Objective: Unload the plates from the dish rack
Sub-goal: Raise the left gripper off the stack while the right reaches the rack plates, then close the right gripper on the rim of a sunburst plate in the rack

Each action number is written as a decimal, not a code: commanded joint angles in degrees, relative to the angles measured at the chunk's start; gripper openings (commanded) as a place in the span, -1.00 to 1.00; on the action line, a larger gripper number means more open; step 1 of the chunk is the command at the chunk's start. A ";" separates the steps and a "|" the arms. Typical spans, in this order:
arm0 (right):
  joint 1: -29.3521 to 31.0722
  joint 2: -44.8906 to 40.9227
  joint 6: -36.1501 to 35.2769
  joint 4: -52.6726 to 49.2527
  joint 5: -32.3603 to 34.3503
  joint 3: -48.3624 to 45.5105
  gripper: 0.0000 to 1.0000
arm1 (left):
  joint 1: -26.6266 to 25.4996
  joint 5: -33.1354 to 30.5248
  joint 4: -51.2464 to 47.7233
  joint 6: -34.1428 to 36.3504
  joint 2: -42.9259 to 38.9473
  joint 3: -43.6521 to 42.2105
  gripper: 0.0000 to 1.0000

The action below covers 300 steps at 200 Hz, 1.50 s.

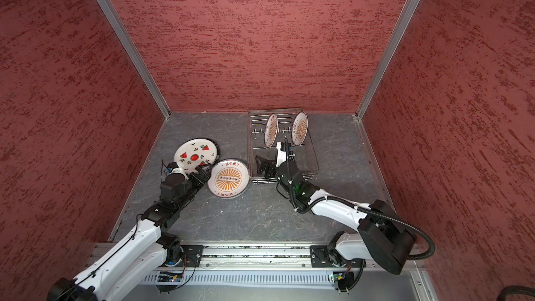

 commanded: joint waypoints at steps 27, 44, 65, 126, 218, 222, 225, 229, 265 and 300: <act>-6.54 2.89 -2.55 -6.96 5.02 10.57 0.98 | -0.58 13.75 15.84 11.56 -5.06 -1.93 0.99; -9.57 5.87 -2.47 -10.86 3.07 15.37 0.98 | -0.59 16.33 19.38 12.47 -3.07 -1.46 0.99; -12.34 11.14 -3.15 -15.77 1.48 22.21 0.98 | -0.58 19.91 23.00 14.57 2.65 1.20 0.99; -15.47 28.50 -6.40 -32.16 9.75 43.89 0.54 | 0.21 23.05 36.62 16.23 21.14 7.55 0.99; -16.30 40.04 -9.90 -39.95 10.63 57.27 -0.30 | -0.58 20.81 38.94 17.27 27.62 9.28 0.99; -16.31 40.09 -10.04 -39.88 10.37 57.31 -0.34 | -0.59 20.79 39.01 17.24 27.79 9.29 0.99; -16.30 40.20 -10.20 -39.86 10.23 57.45 -0.38 | -0.66 20.79 39.16 17.18 27.92 9.28 0.99; -16.30 40.21 -10.32 -39.86 9.97 57.48 -0.41 | -0.68 20.79 39.32 17.21 28.11 9.28 0.99; -16.30 40.37 -10.97 -39.21 10.18 57.32 -0.55 | -1.11 21.46 40.96 15.63 29.91 9.54 0.99; -16.22 40.84 -11.42 -38.66 10.38 57.57 -0.63 | -1.56 22.39 41.34 15.39 31.54 10.51 0.99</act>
